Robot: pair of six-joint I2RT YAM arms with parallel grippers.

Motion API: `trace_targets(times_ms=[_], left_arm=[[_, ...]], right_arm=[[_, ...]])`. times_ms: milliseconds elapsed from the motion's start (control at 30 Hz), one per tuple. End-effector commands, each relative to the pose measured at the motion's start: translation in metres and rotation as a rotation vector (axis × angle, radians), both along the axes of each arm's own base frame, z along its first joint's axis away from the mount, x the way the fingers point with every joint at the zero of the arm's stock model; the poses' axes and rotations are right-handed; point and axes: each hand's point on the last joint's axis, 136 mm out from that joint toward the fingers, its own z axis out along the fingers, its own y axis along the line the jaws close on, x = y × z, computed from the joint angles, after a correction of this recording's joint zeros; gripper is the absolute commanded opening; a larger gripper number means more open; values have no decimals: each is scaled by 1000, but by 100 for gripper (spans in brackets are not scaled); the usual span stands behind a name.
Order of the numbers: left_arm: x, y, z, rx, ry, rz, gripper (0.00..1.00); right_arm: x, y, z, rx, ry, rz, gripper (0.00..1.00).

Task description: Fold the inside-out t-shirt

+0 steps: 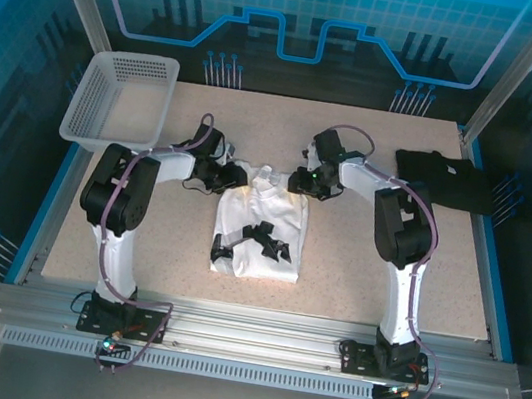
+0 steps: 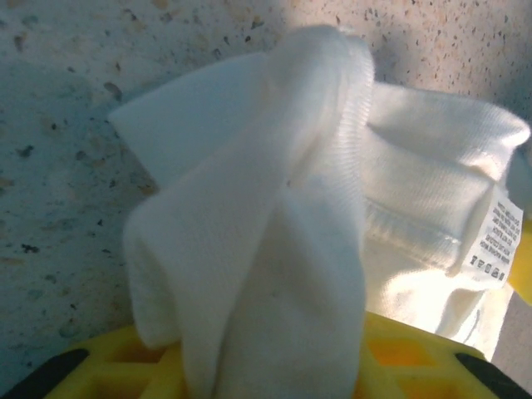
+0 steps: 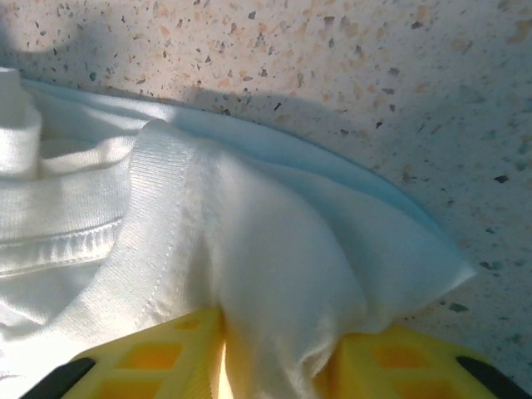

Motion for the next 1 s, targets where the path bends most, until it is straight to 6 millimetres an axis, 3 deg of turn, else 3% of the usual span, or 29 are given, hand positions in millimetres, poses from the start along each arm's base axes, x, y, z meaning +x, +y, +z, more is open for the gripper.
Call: trace_targets(times_ms=[0, 133, 267, 333, 500, 700, 800, 967], left_arm=[[3, -3, -2, -26, -1, -14, 33], [5, 3, 3, -45, -19, 1, 22], [7, 9, 9, -82, -45, 17, 7], [9, 9, 15, -111, -72, 18, 0], [19, 12, 45, -182, -221, 57, 0], [43, 21, 100, -248, -371, 96, 0], [66, 24, 140, -265, -457, 107, 0], [107, 22, 227, -288, -613, 93, 0]], right_arm=[[-4, 11, -9, 33, 26, 21, 31], [0, 11, -7, 48, 9, 11, 19], [8, 10, 1, 92, -32, 5, 2], [11, 13, 12, 138, -64, 10, 0], [20, 13, 47, 258, -154, 8, 0], [41, 2, 105, 330, -285, -8, 0], [61, -4, 143, 355, -348, -13, 0], [98, -15, 232, 389, -496, -9, 0]])
